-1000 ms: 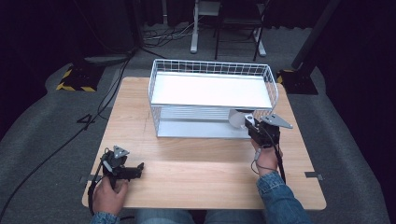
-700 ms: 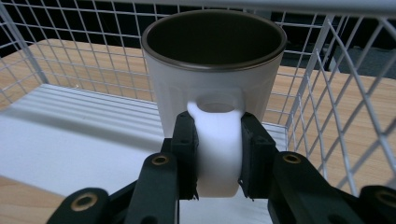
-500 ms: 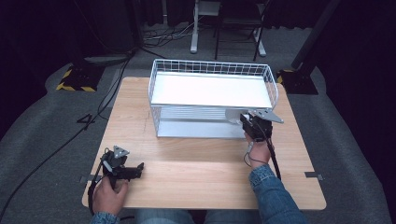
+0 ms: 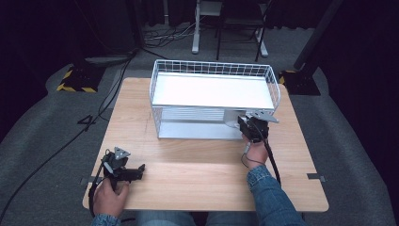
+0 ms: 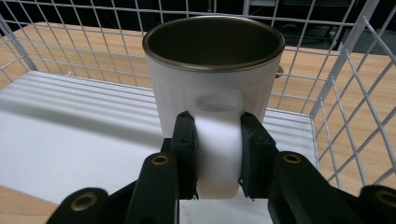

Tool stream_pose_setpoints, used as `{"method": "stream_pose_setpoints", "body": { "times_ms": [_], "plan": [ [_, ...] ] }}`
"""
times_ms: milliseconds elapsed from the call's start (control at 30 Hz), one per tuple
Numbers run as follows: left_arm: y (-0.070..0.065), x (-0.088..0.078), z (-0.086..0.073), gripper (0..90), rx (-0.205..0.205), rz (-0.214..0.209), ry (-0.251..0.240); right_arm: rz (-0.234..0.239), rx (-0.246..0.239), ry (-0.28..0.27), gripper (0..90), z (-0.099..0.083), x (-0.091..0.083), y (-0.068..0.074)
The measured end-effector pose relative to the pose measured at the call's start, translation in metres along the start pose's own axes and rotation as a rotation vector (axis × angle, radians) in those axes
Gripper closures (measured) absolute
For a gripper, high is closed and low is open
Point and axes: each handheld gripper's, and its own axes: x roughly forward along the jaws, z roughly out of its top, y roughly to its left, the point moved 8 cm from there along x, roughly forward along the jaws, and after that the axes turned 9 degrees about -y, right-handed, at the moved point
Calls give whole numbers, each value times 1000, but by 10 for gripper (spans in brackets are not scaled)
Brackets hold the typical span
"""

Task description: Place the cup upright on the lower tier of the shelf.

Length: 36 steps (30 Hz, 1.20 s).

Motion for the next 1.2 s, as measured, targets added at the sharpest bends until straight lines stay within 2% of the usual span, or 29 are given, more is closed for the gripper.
{"method": "stream_pose_setpoints", "body": {
  "times_ms": [433, 567, 967, 1067, 1133, 1167, 1200],
  "plan": [
    [0, 0, 0, 3, 0, 0, 0, 7, -18, -6, 702, -5, -2, 0],
    [0, 0, 0, 3, 0, 0, 0, 7, -6, -7, 675, -8, -4, -3],
    [0, 0, 0, 3, 0, 0, 0, 30, -4, -47, 562, 0, -14, -2],
    [0, 0, 0, 3, 0, 0, 0, 40, -18, -55, 540, 4, -19, 0],
    [0, 0, 0, 3, 0, 0, 0, 52, -44, -64, 519, 8, -25, 1],
    [0, 0, 0, 3, -1, 0, 0, 57, -62, -71, 516, 10, -28, 2],
    [0, 0, 0, 3, 0, 0, 0, 62, -105, -68, 509, 13, -36, 4]
  ]
}}
